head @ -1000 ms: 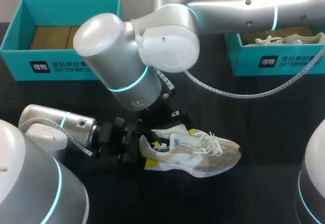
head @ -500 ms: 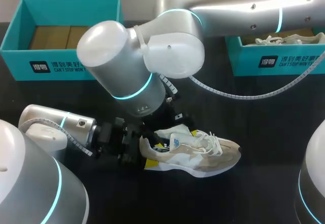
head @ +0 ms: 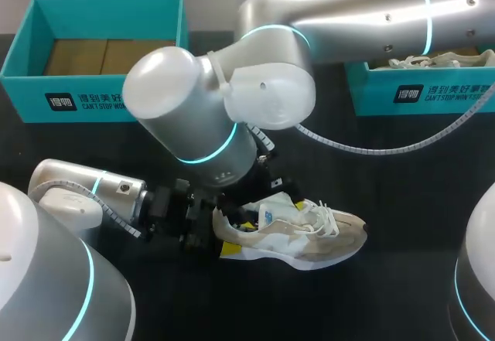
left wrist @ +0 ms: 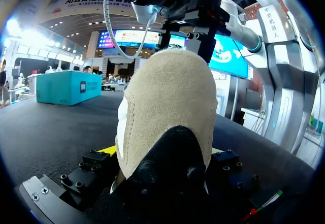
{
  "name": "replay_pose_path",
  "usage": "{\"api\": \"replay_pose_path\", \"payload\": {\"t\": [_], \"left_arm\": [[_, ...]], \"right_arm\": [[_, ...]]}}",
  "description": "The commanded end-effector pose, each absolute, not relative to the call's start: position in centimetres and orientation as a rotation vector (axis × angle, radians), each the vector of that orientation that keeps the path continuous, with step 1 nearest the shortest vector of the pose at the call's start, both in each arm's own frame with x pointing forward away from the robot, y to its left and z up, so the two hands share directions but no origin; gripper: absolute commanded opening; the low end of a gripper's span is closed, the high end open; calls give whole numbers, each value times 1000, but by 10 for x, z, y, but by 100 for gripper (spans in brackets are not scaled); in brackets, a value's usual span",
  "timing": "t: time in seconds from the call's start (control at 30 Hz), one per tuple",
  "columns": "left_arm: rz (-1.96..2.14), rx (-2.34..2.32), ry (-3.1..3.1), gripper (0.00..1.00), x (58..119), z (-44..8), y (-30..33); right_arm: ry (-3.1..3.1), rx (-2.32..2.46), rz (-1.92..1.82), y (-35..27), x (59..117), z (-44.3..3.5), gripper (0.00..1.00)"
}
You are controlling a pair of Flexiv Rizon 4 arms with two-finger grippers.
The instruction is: Take the shoe out of the shoebox, open the shoe tongue, remove and reinsert the insole, then place the shoe into the shoebox
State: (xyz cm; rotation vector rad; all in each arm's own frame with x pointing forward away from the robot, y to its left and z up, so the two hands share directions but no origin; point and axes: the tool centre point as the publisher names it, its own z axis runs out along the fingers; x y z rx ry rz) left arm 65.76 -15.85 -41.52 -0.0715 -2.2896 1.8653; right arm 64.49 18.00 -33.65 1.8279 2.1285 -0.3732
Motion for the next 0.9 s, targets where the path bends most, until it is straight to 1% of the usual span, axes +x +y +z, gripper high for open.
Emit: {"api": "replay_pose_path", "payload": {"t": [0.03,0.43,0.63,0.7,0.73,0.8,0.9], "left_arm": [[1864,-72,-2291,0,658,-415,-159],[1864,-72,-2291,0,658,-415,-159],[1864,-72,-2291,0,658,-415,-159],[1864,-72,-2291,0,658,-415,-159],[1864,-72,-2291,0,658,-415,-159],[1864,-72,-2291,0,658,-415,-159],[1864,-72,-2291,0,658,-415,-159]], "right_arm": [[666,2640,-32,176,637,-339,100],[650,2654,-14,173,639,-344,100],[621,2663,-20,159,639,-338,99],[611,2664,-20,156,640,-334,95],[610,2664,-19,156,640,-333,90],[608,2665,-18,155,641,-331,85],[607,2668,-18,153,642,-328,74]]}}
